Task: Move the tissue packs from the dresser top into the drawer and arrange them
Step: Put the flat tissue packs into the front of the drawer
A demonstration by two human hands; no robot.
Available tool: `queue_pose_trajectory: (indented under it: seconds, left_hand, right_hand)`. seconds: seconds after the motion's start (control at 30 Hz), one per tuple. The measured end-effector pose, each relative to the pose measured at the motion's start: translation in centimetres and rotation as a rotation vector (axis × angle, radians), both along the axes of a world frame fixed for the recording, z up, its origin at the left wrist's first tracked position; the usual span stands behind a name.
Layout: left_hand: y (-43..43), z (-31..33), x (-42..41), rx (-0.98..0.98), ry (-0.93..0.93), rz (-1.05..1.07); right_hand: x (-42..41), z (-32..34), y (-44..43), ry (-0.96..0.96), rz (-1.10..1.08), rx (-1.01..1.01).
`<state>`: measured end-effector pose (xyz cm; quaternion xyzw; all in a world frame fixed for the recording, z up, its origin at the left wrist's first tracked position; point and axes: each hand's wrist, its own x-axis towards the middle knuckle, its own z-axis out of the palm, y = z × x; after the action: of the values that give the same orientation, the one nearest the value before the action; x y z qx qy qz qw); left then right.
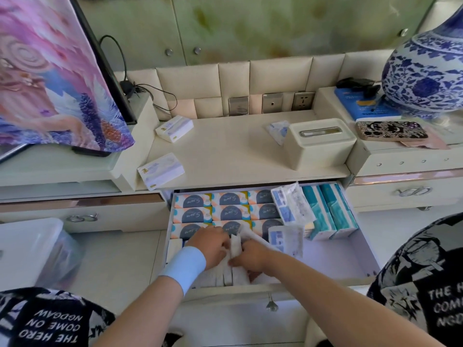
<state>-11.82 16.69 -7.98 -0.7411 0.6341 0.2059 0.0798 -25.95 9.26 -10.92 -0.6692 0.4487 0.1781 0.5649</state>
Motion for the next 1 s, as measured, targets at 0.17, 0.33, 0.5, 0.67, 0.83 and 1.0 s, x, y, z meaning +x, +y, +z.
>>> queue_pose_trajectory:
  seconds: [0.17,0.33,0.5,0.67,0.83,1.0]
  left_hand:
    - [0.8,-0.6,-1.3,-0.142,0.11,-0.032]
    - [0.7,-1.5,-1.2,-0.112,-0.094,-0.072]
    - [-0.1,-1.4,-2.2,-0.218,-0.064,-0.105]
    - [-0.5,-1.6,-3.7,-0.209,0.085,-0.221]
    - [-0.8,-1.3,-3.1,-0.109,-0.101,-0.232]
    - [-1.1,-1.0,-2.7,-0.142,-0.034,-0.127]
  right_hand:
    - [-1.0,0.8,-2.2,-0.037,-0.025,0.139]
    - [-1.7,1.5,-2.7,-0.053,0.075,-0.857]
    - [-3.1,1.2,-2.9,-0.041,0.161,-1.03]
    - [-3.6,0.4,-2.5,0.153,0.324,-0.876]
    - [-3.9,1.8,-3.5,0.239,0.205,-0.718]
    - [-3.0,1.9,-2.1,0.121,0.208,-0.137]
